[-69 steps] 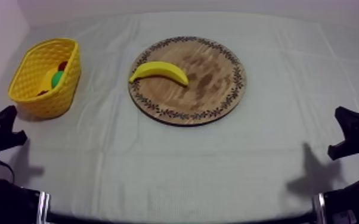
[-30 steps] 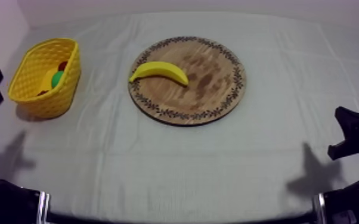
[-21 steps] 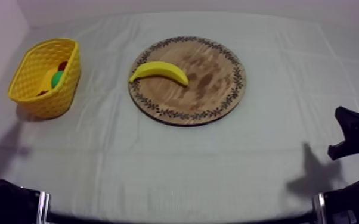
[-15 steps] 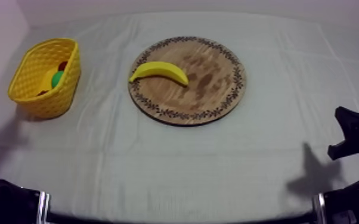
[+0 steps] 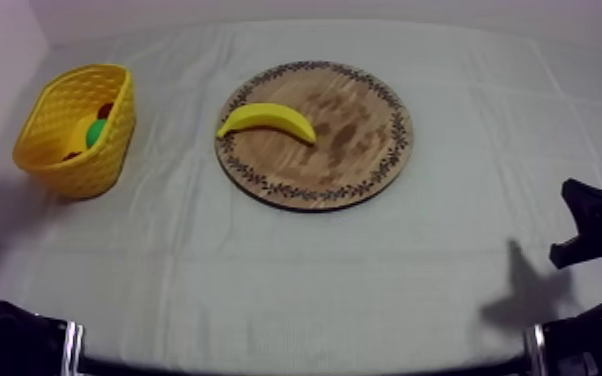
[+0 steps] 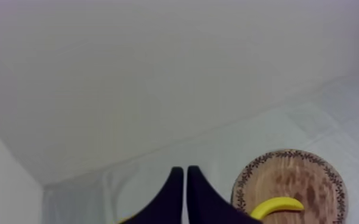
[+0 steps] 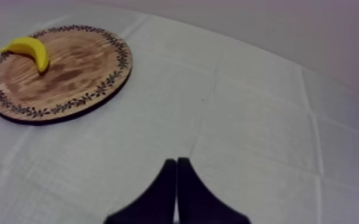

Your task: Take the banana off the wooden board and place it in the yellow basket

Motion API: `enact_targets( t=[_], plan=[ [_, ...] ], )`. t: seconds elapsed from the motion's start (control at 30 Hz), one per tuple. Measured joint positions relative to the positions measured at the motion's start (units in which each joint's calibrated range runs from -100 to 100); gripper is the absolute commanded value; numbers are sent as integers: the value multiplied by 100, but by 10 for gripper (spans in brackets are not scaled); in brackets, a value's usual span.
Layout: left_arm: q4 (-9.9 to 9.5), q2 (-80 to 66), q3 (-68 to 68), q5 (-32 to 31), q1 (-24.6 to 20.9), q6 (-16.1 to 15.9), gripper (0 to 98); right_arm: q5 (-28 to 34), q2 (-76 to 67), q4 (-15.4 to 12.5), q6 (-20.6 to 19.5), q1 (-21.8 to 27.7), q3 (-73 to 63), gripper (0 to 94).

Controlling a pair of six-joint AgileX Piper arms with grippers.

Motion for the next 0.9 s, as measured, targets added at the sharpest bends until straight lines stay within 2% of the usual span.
enact_targets(
  t=[0.3,0.63,0.9],
  plan=[
    [10,838,-440,240,314,-543,0,0,0,0,0,0,0,3],
    [-30,1541,-1157,834,648,-809,0,0,0,0,0,0,0,3],
    [-37,2076,-1255,960,897,-1070,0,0,0,0,0,0,0,3]
  ],
)
